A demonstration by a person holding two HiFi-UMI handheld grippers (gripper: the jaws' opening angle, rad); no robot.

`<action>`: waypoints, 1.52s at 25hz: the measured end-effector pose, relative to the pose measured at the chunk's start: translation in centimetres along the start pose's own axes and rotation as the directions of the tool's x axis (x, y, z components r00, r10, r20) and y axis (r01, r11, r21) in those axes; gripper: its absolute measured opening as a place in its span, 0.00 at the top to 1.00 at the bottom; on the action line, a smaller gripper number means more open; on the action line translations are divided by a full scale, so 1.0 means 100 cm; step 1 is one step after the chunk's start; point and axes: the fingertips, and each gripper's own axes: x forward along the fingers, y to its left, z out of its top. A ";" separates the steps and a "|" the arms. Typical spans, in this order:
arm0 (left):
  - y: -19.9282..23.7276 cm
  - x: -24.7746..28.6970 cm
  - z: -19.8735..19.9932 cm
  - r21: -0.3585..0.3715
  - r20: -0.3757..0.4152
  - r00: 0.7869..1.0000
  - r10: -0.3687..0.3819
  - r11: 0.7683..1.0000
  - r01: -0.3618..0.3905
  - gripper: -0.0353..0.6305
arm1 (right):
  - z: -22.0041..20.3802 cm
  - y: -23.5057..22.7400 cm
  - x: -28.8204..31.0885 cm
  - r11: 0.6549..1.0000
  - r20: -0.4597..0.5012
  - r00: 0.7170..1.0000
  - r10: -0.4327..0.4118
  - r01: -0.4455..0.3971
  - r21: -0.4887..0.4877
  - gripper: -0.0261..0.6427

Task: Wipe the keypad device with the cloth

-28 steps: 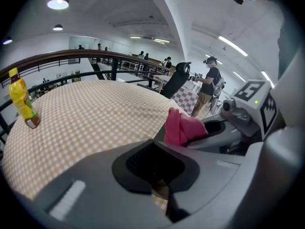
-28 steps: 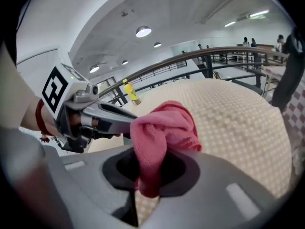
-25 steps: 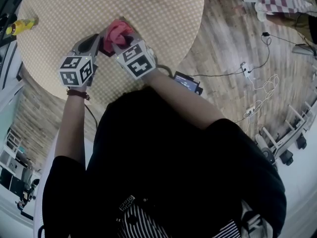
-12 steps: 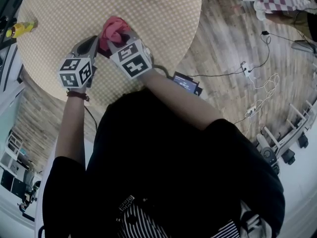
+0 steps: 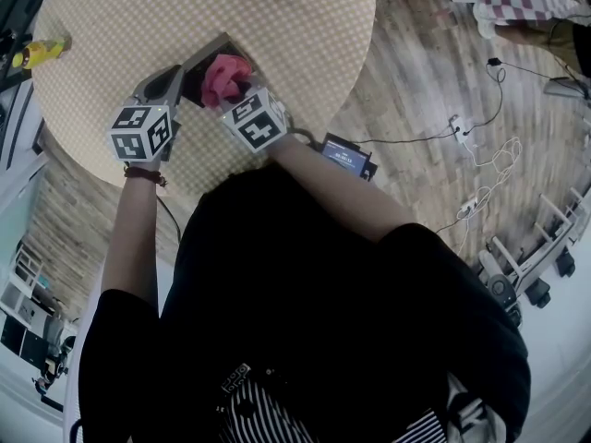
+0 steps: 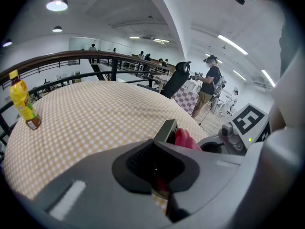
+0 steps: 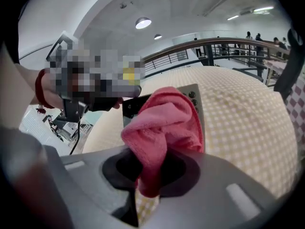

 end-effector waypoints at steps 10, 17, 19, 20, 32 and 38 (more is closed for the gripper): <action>0.012 -0.023 0.003 -0.095 0.115 0.989 0.093 0.992 -0.082 0.94 | 0.019 0.026 -0.027 0.999 0.039 0.999 0.016 -0.014 -0.052 0.85; -0.024 -0.119 0.002 -0.163 0.297 0.950 0.095 0.986 -0.048 0.95 | 0.053 0.075 -0.102 0.997 0.187 0.981 0.044 -0.033 -0.063 0.85; -0.044 -0.147 0.008 -0.156 0.353 0.932 0.089 0.987 -0.035 0.94 | 0.063 0.084 -0.131 0.997 0.227 0.973 0.050 -0.036 -0.066 0.85; -0.056 -0.161 0.011 -0.152 0.379 0.922 0.082 0.988 -0.026 0.95 | 0.067 0.088 -0.147 0.997 0.250 0.967 0.049 -0.034 -0.063 0.85; -0.124 -0.331 0.031 -0.070 0.594 0.804 -0.006 0.996 0.059 0.95 | 0.130 0.212 -0.267 0.968 0.408 0.909 0.087 0.020 -0.250 0.85; -0.057 -0.301 0.055 -0.056 0.621 0.784 -0.022 0.996 0.072 0.95 | 0.191 0.201 -0.216 0.962 0.445 0.893 0.073 0.054 -0.267 0.85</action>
